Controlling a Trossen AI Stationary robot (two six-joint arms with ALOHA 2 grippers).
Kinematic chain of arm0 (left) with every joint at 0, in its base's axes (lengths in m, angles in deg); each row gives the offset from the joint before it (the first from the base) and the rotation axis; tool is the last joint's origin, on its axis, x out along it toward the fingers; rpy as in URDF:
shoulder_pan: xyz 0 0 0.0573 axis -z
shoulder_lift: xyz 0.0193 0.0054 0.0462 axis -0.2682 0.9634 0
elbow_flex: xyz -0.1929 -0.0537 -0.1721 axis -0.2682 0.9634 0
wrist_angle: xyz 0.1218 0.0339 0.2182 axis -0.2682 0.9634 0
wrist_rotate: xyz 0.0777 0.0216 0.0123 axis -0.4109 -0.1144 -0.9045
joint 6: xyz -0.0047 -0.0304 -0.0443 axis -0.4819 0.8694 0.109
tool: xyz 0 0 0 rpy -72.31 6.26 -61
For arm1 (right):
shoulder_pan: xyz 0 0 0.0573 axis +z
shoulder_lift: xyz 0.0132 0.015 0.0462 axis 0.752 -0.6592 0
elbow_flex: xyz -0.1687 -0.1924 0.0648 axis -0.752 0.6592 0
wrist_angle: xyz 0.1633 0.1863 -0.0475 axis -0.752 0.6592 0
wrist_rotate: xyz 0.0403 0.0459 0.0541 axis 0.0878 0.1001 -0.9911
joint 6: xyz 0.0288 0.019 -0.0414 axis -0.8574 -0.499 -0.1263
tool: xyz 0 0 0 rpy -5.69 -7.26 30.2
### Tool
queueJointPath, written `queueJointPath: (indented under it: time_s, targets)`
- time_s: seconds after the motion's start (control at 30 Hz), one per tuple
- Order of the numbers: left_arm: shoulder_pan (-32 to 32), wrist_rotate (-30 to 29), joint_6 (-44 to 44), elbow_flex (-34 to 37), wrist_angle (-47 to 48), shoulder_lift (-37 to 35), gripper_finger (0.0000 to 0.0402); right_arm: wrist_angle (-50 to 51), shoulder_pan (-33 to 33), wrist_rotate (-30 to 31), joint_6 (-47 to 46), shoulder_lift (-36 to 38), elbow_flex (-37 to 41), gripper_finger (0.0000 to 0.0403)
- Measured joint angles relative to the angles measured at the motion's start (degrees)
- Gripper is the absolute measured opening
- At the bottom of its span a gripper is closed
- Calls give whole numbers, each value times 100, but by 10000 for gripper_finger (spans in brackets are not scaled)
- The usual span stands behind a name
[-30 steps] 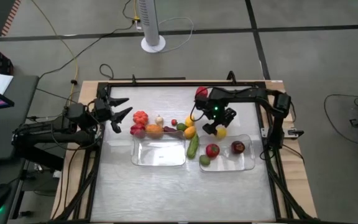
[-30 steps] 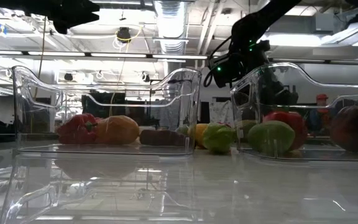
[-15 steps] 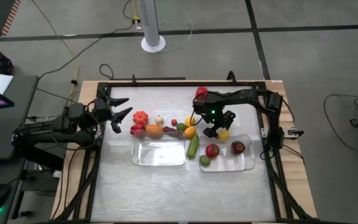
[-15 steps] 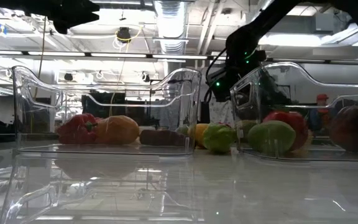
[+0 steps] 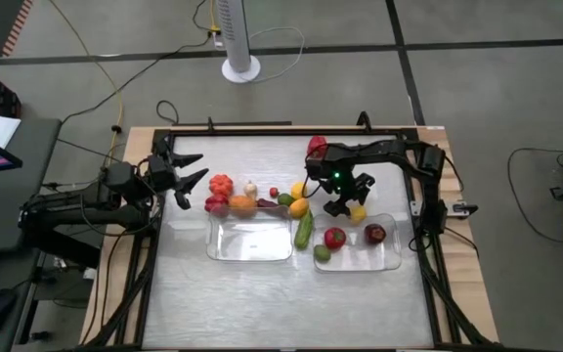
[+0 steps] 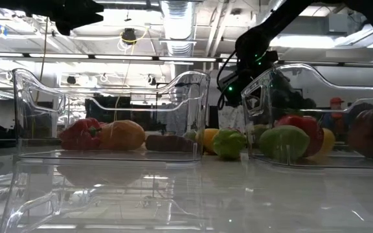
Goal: Sort produce into baskets
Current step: Put the bottom right lemon into the right transparent bin, then put the top lemon into the right transparent bin
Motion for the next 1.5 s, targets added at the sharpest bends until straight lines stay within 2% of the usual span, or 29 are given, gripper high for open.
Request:
queueJointPath:
  time_s: [0.17,0.33,0.57,0.8,0.97,1.1,1.27,1.4,1.5]
  targets:
    - [2,0,0,0,-1,-2,192,286,-7,106,149,0,-71,292]
    - [1,0,-2,0,-1,0,192,798,-7,470,211,97,-592,292]
    - [1,-2,-5,0,37,-2,192,1106,205,482,-41,820,-1213,291]
    - [2,-2,-5,0,37,0,192,927,1104,448,-593,1605,-1233,297]
    - [0,-2,-5,0,37,0,192,271,1903,453,-913,1717,-1233,322]
    - [1,0,9,0,37,-1,192,-135,2239,451,-957,1681,-1231,352]
    - [0,0,26,0,42,-2,192,-62,2189,458,-924,1676,-1283,376]
    - [2,-2,30,0,42,0,192,-156,1938,670,-607,1676,-1514,378]
    - [2,-2,40,0,42,-2,192,-619,1585,858,-396,1676,-1547,374]
